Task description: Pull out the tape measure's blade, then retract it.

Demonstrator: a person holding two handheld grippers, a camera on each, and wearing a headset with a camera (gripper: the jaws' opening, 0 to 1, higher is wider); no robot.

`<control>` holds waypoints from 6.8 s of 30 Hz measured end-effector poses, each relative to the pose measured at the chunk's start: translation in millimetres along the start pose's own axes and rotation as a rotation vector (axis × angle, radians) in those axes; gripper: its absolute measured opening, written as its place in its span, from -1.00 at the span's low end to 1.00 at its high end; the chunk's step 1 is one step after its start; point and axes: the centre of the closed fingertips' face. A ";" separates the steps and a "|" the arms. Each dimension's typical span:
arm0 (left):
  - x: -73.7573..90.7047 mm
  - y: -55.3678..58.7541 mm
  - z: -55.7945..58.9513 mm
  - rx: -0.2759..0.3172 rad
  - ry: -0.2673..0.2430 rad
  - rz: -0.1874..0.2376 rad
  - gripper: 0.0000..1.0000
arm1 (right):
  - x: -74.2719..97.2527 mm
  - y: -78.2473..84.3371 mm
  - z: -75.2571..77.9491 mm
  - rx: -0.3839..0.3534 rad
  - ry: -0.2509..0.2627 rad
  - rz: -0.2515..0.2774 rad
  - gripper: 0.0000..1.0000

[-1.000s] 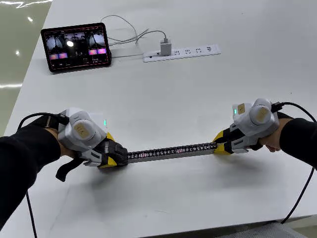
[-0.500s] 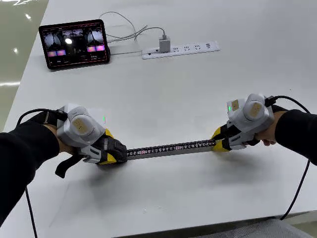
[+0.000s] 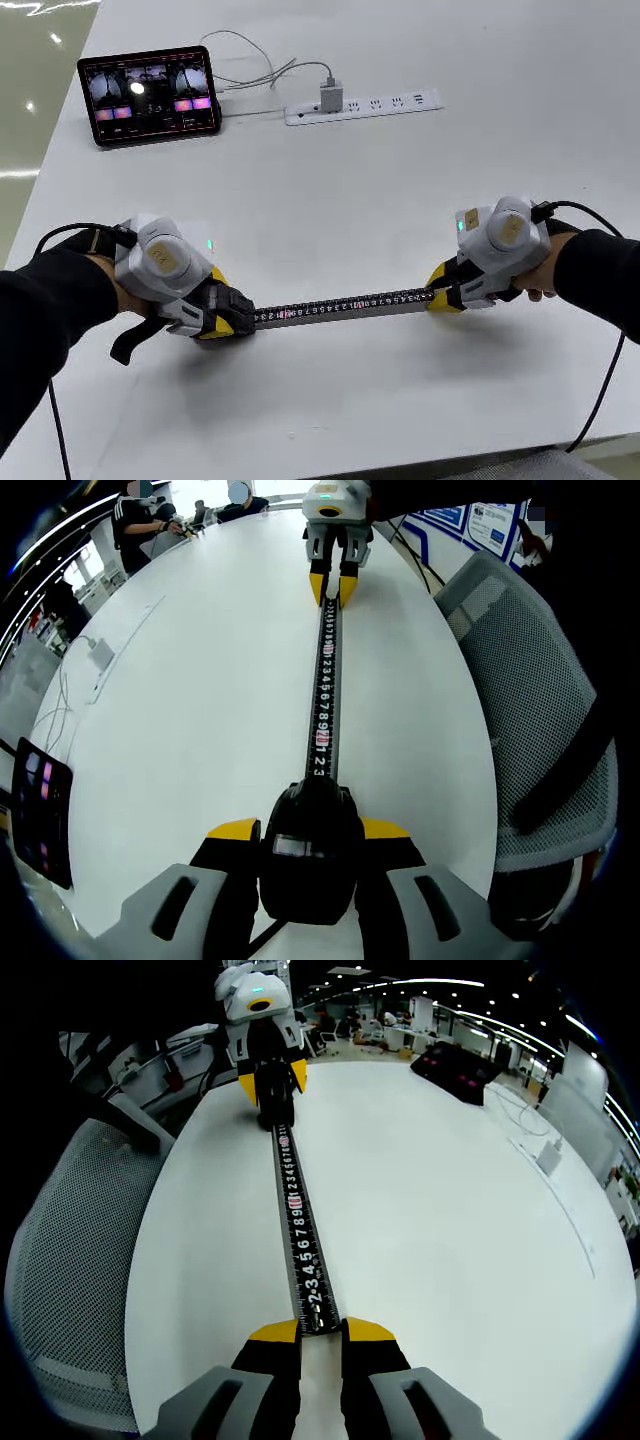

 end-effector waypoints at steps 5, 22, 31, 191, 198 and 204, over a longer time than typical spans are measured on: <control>0.4 0.7 -1.0 0.006 -0.002 -0.005 -0.37 | 0.2 -1.4 0.6 -0.019 -0.002 -0.005 -0.78; 10.8 2.4 -3.4 0.029 0.004 0.010 -0.28 | 7.2 -4.9 0.8 0.012 -0.005 -0.028 -0.65; 21.2 2.2 -10.5 0.124 -0.031 0.074 -0.08 | 12.5 -6.6 1.1 -0.057 0.023 -0.029 -0.53; 61.7 20.1 11.0 0.690 -0.465 0.563 0.98 | 136.1 82.6 14.4 -0.325 0.349 0.027 0.98; 68.3 16.0 -0.1 0.709 -0.529 0.548 0.98 | 130.4 74.1 21.0 -0.283 0.332 0.013 0.98; 68.4 7.1 -2.7 0.715 -0.543 0.573 0.98 | 126.4 68.8 27.3 -0.228 0.328 -0.003 0.98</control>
Point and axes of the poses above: the centre of the closed fingertips' face, and the gripper's own axes: x roughly backward along the fingers, z roughly to its right, y roughly out of its underside, and after that the axes turned 11 degrees about y, right-handed
